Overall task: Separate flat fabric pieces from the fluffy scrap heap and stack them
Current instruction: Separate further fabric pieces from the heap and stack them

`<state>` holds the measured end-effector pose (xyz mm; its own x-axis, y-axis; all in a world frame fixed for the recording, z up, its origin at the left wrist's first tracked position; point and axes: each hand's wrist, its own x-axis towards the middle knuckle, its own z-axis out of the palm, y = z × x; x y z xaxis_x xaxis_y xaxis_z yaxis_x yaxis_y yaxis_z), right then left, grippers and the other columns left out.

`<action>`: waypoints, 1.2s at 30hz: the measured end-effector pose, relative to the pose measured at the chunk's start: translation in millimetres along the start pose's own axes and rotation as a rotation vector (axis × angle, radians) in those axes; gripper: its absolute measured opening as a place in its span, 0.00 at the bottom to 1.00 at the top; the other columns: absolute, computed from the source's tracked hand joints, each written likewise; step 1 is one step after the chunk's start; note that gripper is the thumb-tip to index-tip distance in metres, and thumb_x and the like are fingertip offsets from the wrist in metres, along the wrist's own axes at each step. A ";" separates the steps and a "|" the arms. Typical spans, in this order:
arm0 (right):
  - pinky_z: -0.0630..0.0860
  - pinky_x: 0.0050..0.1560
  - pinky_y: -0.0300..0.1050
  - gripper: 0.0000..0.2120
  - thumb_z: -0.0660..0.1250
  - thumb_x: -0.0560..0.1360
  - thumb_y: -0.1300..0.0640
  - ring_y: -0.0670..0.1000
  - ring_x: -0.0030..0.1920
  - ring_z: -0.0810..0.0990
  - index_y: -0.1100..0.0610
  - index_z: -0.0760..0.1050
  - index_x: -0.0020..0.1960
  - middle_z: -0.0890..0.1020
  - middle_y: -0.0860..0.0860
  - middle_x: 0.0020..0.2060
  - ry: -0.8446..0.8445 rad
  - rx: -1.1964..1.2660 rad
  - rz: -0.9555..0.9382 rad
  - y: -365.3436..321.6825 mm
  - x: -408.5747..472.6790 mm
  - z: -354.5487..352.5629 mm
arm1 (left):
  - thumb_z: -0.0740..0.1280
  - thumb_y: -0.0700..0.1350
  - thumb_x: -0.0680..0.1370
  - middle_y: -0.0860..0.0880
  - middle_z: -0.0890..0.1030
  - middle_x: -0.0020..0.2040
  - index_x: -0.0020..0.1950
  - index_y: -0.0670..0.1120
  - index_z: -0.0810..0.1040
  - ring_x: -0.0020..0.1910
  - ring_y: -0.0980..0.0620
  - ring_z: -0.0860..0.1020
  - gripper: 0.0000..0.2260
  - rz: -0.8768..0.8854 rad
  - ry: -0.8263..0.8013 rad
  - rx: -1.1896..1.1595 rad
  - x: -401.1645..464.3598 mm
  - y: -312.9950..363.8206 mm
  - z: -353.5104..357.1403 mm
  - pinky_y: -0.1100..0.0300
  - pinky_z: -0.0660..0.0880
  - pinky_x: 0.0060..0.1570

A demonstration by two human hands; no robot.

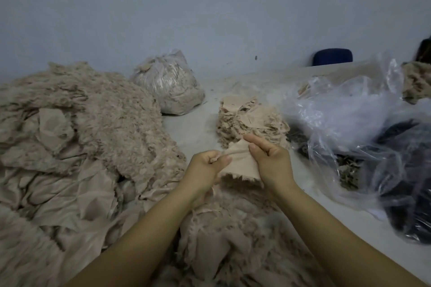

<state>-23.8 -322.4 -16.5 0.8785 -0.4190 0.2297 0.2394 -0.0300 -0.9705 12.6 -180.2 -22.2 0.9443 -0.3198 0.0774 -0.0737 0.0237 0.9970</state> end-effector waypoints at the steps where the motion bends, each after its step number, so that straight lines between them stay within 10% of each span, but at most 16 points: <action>1: 0.70 0.55 0.23 0.12 0.64 0.77 0.66 0.39 0.57 0.75 0.54 0.81 0.55 0.78 0.39 0.53 0.024 -0.034 -0.021 1.6 5.8 -1.6 | 0.67 0.40 0.77 0.56 0.71 0.24 0.40 0.41 0.76 0.20 0.63 0.66 0.07 0.024 -0.006 0.040 5.5 2.6 0.2 0.70 0.62 0.20; 6: 0.66 0.60 0.31 0.11 0.65 0.78 0.62 0.44 0.60 0.76 0.58 0.81 0.58 0.81 0.50 0.59 0.036 -0.337 -0.025 11.2 36.6 -11.6 | 0.70 0.44 0.76 0.56 0.61 0.20 0.26 0.49 0.63 0.22 0.58 0.60 0.22 0.037 0.049 0.284 35.8 3.1 9.0 0.64 0.57 0.24; 15: 0.68 0.62 0.37 0.12 0.63 0.79 0.59 0.50 0.62 0.77 0.54 0.81 0.59 0.82 0.50 0.59 -0.041 -0.697 0.001 42.3 37.1 -16.6 | 0.65 0.50 0.78 0.51 0.62 0.27 0.31 0.48 0.59 0.27 0.55 0.62 0.21 0.222 -0.021 0.856 39.9 -27.9 4.8 0.62 0.58 0.27; 24: 0.73 0.60 0.43 0.13 0.61 0.80 0.57 0.52 0.61 0.77 0.50 0.80 0.60 0.82 0.50 0.59 -0.005 -0.780 0.039 42.4 33.5 -11.9 | 0.73 0.56 0.70 0.51 0.73 0.29 0.36 0.45 0.77 0.28 0.55 0.70 0.15 -0.011 -0.191 0.516 33.6 -33.1 -3.9 0.62 0.64 0.31; 29: 0.75 0.57 0.44 0.13 0.61 0.80 0.56 0.52 0.59 0.78 0.48 0.80 0.60 0.82 0.49 0.58 -0.016 -0.834 0.033 43.7 31.6 -16.7 | 0.74 0.49 0.72 0.53 0.65 0.24 0.28 0.48 0.67 0.24 0.59 0.64 0.19 0.121 -0.123 0.827 29.8 -37.2 -6.8 0.66 0.57 0.24; 32: 0.75 0.57 0.45 0.13 0.60 0.80 0.55 0.53 0.59 0.78 0.46 0.79 0.61 0.81 0.48 0.59 -0.036 -0.863 0.028 48.4 28.3 -19.6 | 0.71 0.44 0.75 0.52 0.74 0.28 0.35 0.47 0.78 0.24 0.61 0.70 0.09 0.107 -0.119 0.816 29.4 -34.1 -13.6 0.71 0.63 0.25; 36: 0.75 0.55 0.43 0.14 0.60 0.80 0.55 0.53 0.58 0.79 0.46 0.79 0.61 0.82 0.50 0.58 -0.039 -0.879 0.022 49.5 27.2 -19.3 | 0.61 0.36 0.80 0.46 0.77 0.30 0.43 0.35 0.79 0.21 0.56 0.72 0.09 -0.052 0.096 0.285 30.6 -30.7 -13.3 0.67 0.68 0.24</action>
<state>4.0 -352.8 -59.7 0.8963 -0.3973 0.1968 -0.1688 -0.7164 -0.6770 48.0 -178.2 -50.4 0.9741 -0.2227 0.0394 -0.0986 -0.2612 0.9602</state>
